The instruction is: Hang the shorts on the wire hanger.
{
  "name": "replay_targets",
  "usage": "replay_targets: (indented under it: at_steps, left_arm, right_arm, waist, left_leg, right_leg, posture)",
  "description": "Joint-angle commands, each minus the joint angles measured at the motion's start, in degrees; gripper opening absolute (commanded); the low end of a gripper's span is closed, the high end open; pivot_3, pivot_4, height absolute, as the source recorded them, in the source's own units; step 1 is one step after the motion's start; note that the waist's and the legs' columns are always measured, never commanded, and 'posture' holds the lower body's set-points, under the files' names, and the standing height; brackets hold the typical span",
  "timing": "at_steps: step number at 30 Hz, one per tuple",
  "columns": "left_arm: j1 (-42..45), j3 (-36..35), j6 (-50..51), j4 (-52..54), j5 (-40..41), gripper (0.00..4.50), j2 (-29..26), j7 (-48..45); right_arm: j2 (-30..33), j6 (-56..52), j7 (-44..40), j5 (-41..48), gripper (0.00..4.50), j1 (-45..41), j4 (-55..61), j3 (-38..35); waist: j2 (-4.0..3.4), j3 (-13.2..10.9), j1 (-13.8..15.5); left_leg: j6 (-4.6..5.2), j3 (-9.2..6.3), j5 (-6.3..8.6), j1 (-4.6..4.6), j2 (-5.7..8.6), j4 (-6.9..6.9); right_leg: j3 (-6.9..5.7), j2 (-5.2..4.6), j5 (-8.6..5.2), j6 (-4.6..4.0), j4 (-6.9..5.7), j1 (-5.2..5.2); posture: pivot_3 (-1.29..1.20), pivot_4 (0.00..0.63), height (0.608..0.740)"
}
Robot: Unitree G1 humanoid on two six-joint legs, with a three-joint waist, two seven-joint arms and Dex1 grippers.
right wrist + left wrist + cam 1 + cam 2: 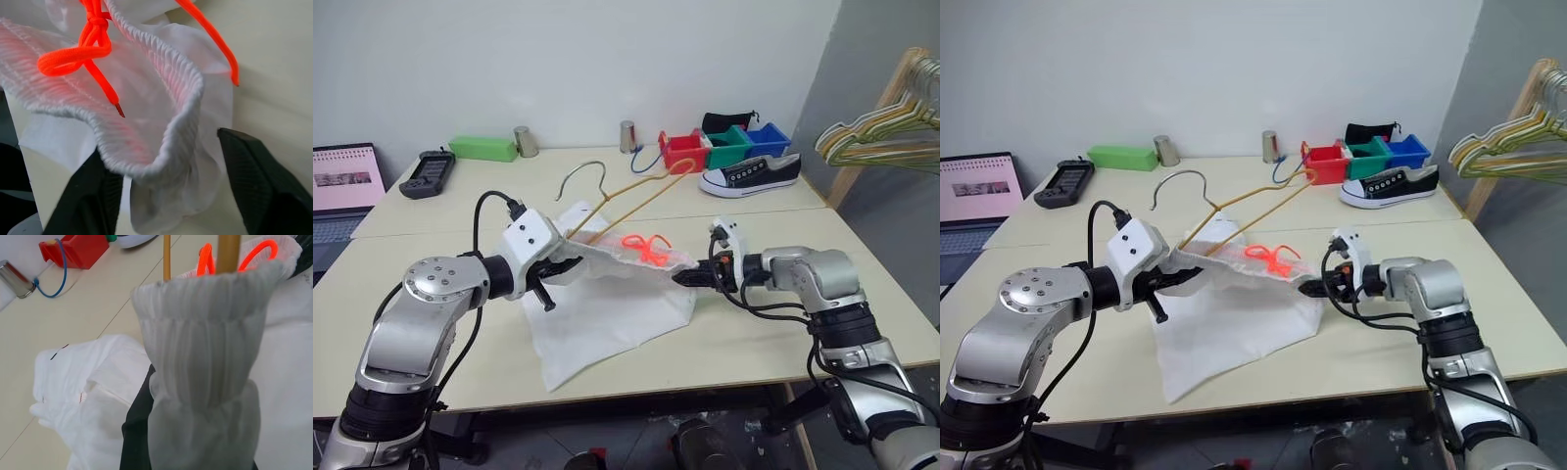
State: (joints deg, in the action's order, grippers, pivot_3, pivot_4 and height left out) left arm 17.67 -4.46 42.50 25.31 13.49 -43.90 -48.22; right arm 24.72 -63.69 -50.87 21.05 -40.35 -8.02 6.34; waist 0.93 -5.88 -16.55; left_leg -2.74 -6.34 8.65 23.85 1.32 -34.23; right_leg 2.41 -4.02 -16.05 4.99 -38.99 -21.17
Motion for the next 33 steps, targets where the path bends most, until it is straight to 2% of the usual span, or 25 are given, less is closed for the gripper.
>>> replay_targets:
  at_steps: [1, 7, 8, 10, 18, 23, 27, 29, 33]
  left_arm:
    - [1.13, -1.02, -0.36, 1.41, 0.67, 0.00, -1.54, 0.66]
    - [1.99, -1.41, 0.33, 1.32, 3.26, 0.00, -2.09, -0.57]
    - [2.01, -1.38, 0.46, 1.31, 3.79, 0.00, -2.40, -0.98]
    - [2.22, -1.21, 0.50, 1.30, 4.50, 0.00, -2.67, -1.26]
    - [3.09, -0.98, 2.33, 2.53, 8.88, 0.00, -3.06, -3.08]
    - [-1.76, -1.60, 1.38, 3.31, 10.62, 0.00, -10.26, -9.55]
    - [-4.71, -0.45, -1.70, 1.43, 8.24, 0.00, -13.88, -10.50]
    - [-5.26, 0.48, -2.92, 0.83, 7.04, 0.00, -14.14, -9.54]
    - [-5.32, 2.98, -4.52, 0.13, 4.95, 0.00, -13.99, -8.18]
  right_arm:
    - [1.66, 1.34, -0.75, 1.33, 1.91, -0.80, 2.89, -0.53]
    - [6.25, 6.79, -1.96, -1.11, 0.72, -1.21, 1.13, 0.83]
    - [6.98, 7.85, -2.25, -1.40, 0.35, -1.65, 0.20, 0.94]
    - [8.02, 10.04, -2.29, -2.12, 0.05, -2.74, -1.82, 0.81]
    - [10.28, 15.07, -3.36, -4.04, 0.02, -4.79, -5.14, 1.68]
    - [14.31, 21.03, -5.78, -7.10, 0.02, -7.08, -7.58, 3.11]
    - [16.02, 23.20, -7.87, -7.78, 0.02, -8.48, -8.21, 3.88]
    - [17.02, 23.57, -9.25, -7.77, 0.02, -8.41, -6.75, 4.33]
    - [19.23, 24.67, -11.14, -8.92, 0.02, -6.67, -0.81, 6.38]
  waist:
    - [0.00, 0.00, 0.02]
    - [0.00, -0.01, 0.72]
    - [0.00, -0.01, 0.76]
    - [0.00, -0.01, 0.77]
    - [-0.02, -0.02, 0.63]
    - [-0.06, -0.05, 0.31]
    - [-0.07, -0.06, -0.67]
    - [-0.07, -0.06, -0.89]
    - [-0.07, -0.06, -0.85]
  left_leg:
    - [0.00, 0.00, 0.00, 0.00, 0.00, 0.00]
    - [-0.01, 0.02, 0.00, 0.01, 0.01, 0.00]
    - [-0.01, 0.02, 0.01, 0.00, 0.00, 0.01]
    - [-0.01, 0.02, 0.01, 0.01, 0.00, 0.01]
    - [-0.01, 0.04, 0.01, 0.01, -0.01, 0.04]
    - [-0.01, 0.15, 0.01, 0.05, 0.00, 0.11]
    - [-0.01, 0.15, 0.01, 0.03, -0.03, 0.21]
    - [-0.01, 0.14, 0.01, 0.03, -0.04, 0.21]
    - [-0.01, 0.14, 0.01, 0.04, -0.02, 0.21]
  right_leg:
    - [0.00, 0.01, 0.00, 0.00, 0.00, 0.00]
    - [0.00, 0.00, -0.01, -0.02, 0.01, -0.01]
    - [0.00, 0.00, -0.02, -0.03, 0.02, 0.00]
    - [0.00, 0.00, -0.03, -0.05, 0.03, 0.00]
    - [0.00, -0.01, -0.03, -0.06, 0.04, -0.02]
    - [0.07, -0.04, -0.06, -0.09, 0.10, -0.10]
    - [0.04, -0.03, -0.09, -0.14, 0.09, -0.15]
    - [0.03, -0.04, -0.25, -0.42, 0.09, -0.13]
    - [0.04, -0.05, -0.26, -0.45, 0.09, -0.13]
  posture:
    - [-0.20, 0.043, 0.740]
    - [-0.21, 0.044, 0.740]
    - [-0.21, 0.044, 0.740]
    - [-0.22, 0.043, 0.740]
    - [-0.23, 0.038, 0.740]
    - [-0.24, 0.038, 0.740]
    - [-0.24, 0.039, 0.740]
    - [-0.25, 0.038, 0.740]
    - [-0.25, 0.038, 0.740]
